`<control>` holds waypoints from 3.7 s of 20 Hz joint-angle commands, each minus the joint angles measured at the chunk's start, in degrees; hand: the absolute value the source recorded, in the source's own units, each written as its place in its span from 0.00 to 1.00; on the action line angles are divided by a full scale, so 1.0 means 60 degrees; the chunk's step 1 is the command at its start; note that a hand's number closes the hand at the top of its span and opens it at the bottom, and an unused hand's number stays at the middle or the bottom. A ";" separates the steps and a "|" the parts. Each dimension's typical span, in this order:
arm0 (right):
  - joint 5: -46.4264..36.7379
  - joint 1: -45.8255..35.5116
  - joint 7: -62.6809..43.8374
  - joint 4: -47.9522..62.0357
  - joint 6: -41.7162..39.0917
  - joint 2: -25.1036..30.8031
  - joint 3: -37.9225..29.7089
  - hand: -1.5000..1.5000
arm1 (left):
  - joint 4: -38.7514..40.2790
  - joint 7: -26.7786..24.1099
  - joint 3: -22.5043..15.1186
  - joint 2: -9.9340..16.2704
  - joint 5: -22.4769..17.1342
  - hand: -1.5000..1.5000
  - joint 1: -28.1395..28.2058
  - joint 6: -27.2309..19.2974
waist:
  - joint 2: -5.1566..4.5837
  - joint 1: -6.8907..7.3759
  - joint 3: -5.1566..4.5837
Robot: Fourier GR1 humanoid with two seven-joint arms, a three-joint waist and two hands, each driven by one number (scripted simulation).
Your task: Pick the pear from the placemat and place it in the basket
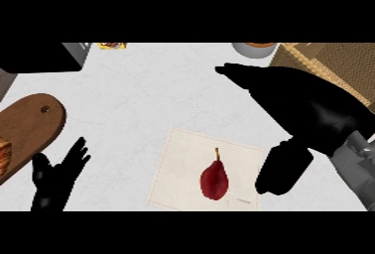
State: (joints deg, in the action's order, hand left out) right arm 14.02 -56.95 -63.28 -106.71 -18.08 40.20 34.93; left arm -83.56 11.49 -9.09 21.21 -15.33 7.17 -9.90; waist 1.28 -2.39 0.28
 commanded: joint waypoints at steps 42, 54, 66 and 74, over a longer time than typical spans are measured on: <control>-0.5910 0.4471 0.1178 0.1586 0.1528 -0.2679 0.2243 0.00 | 0.0255 0.0484 0.0184 -0.0565 0.0744 0.50 0.0175 0.0637 | -0.0215 0.0464 -0.0045; -0.6650 0.4795 0.0939 0.2743 0.0734 -0.3827 0.2297 0.00 | 0.0305 0.0686 0.0515 -0.0567 0.0747 0.50 -0.0034 0.0932 | -0.0226 0.0488 -0.0048; -0.7246 0.5215 0.1694 0.3215 0.0419 -0.4296 0.1605 0.00 | 0.0757 0.0358 0.0514 -0.0943 0.1313 0.50 0.0047 0.0881 | -0.0223 0.0436 -0.0047; -0.8151 0.5962 0.2354 0.3526 0.0535 -0.4384 0.1621 1.00 | 0.0331 0.0571 0.1000 -0.0630 0.1047 0.50 0.0158 0.1387 | -0.0212 0.0434 -0.0046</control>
State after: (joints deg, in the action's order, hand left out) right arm -33.20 -21.79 -49.33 -86.85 -13.64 15.19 45.06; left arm -84.11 13.34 -4.09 16.27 -8.36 6.57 -3.82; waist 0.43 0.12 0.58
